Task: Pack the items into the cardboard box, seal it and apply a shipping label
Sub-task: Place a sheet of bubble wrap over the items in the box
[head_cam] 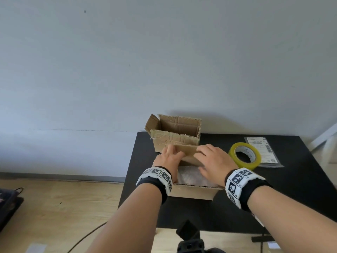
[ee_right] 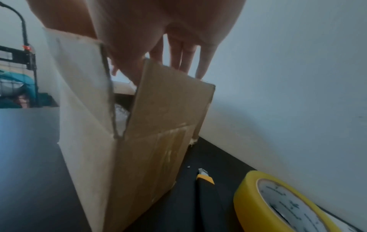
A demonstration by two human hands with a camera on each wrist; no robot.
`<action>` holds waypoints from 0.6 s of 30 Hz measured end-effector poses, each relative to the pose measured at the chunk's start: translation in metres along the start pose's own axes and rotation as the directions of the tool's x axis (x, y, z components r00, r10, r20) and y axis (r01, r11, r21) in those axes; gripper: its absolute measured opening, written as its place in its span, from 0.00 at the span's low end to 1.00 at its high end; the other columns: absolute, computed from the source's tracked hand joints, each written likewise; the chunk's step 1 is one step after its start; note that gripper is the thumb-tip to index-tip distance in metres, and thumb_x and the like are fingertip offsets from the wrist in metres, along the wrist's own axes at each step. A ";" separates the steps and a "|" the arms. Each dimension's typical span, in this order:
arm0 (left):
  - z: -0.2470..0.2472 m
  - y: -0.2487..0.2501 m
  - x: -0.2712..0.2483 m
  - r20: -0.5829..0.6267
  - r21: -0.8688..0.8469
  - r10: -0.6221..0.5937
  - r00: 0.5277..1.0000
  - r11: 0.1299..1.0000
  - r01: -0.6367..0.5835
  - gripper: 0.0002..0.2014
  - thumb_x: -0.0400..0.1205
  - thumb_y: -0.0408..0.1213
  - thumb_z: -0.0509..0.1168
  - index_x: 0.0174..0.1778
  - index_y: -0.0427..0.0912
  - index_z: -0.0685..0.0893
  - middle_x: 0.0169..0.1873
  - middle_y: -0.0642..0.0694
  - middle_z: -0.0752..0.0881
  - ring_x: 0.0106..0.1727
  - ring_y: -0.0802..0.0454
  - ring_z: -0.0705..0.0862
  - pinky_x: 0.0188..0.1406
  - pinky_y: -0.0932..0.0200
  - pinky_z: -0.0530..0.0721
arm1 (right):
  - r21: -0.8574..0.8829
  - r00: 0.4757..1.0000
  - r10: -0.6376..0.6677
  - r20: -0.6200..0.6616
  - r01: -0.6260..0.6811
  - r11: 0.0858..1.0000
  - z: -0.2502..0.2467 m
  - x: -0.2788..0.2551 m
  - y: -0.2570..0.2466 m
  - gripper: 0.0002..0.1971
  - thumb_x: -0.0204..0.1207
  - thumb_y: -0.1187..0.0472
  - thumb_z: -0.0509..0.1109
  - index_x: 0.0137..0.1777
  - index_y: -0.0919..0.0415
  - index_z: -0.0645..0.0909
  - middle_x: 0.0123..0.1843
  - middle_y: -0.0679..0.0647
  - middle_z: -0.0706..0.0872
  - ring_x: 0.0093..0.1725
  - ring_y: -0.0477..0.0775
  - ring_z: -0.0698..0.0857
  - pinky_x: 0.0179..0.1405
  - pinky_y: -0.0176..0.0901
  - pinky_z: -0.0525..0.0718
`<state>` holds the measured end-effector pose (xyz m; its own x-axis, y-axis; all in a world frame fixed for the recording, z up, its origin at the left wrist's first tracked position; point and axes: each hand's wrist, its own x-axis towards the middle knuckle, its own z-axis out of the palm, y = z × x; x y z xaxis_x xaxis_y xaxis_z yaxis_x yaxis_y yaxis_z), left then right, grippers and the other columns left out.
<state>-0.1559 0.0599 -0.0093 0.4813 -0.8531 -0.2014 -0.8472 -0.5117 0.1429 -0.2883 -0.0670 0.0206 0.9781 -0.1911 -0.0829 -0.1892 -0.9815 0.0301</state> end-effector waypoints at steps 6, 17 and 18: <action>0.005 0.002 0.007 0.027 -0.109 -0.005 1.000 0.994 0.008 0.44 0.63 0.38 0.81 0.74 0.57 0.67 0.65 0.47 0.61 0.69 0.45 0.68 0.60 0.49 0.84 | 0.073 0.924 0.382 -0.018 -0.380 0.922 -0.012 -0.011 0.020 0.04 0.83 0.56 0.57 0.51 0.54 0.71 0.44 0.49 0.80 0.38 0.53 0.80 0.31 0.46 0.77; 0.005 0.002 0.007 0.003 -0.110 -0.003 1.000 0.994 0.004 0.42 0.65 0.34 0.80 0.72 0.59 0.66 0.65 0.48 0.62 0.66 0.48 0.70 0.50 0.56 0.85 | 0.539 0.872 0.489 0.035 -0.429 0.725 -0.001 -0.008 0.019 0.04 0.77 0.61 0.66 0.41 0.56 0.78 0.32 0.49 0.83 0.35 0.51 0.83 0.40 0.49 0.85; 0.005 0.002 0.007 0.003 -0.109 -0.003 1.000 0.994 0.004 0.43 0.65 0.35 0.80 0.72 0.59 0.66 0.66 0.48 0.62 0.66 0.48 0.70 0.51 0.56 0.85 | 0.537 0.883 0.466 0.064 -0.424 0.730 0.000 -0.008 0.016 0.03 0.77 0.61 0.66 0.41 0.55 0.79 0.34 0.49 0.84 0.37 0.50 0.84 0.42 0.48 0.86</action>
<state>-0.1556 0.0537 -0.0152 0.4833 -0.8511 -0.2052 -0.8158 -0.5229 0.2471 -0.2989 -0.0815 0.0219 0.7695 -0.6268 -0.1227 -0.5994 -0.6425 -0.4774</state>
